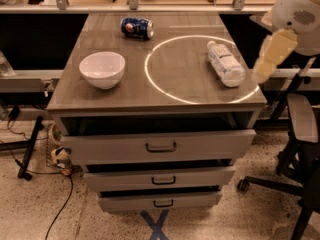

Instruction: Place blue plastic bottle upright

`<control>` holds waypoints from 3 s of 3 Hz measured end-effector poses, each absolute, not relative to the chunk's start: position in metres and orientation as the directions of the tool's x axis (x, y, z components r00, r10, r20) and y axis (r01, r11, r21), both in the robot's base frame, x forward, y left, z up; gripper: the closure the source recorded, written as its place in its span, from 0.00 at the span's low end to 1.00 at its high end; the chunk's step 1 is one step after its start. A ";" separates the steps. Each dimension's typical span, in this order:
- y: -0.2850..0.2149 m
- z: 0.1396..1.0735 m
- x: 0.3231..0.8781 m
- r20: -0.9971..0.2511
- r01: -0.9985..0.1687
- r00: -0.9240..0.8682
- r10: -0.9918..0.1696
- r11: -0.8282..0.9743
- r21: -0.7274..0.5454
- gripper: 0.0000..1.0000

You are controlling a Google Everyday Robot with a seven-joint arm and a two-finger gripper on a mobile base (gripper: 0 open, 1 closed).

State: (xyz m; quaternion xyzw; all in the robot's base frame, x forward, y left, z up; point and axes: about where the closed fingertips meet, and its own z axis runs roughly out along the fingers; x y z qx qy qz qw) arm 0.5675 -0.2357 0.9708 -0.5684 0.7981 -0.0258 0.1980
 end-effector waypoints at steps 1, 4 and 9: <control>-0.244 0.959 0.640 -0.340 -0.848 -0.343 -0.876 0.444 -0.289 0.00; -0.243 0.894 0.734 -0.370 -0.627 -0.655 -0.659 0.747 -0.220 0.00; -0.197 0.855 0.749 -0.287 -0.451 -0.844 -0.453 0.889 -0.077 0.81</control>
Offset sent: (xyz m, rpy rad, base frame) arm 0.1945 -0.0137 -0.0557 0.1228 -0.0875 -0.4409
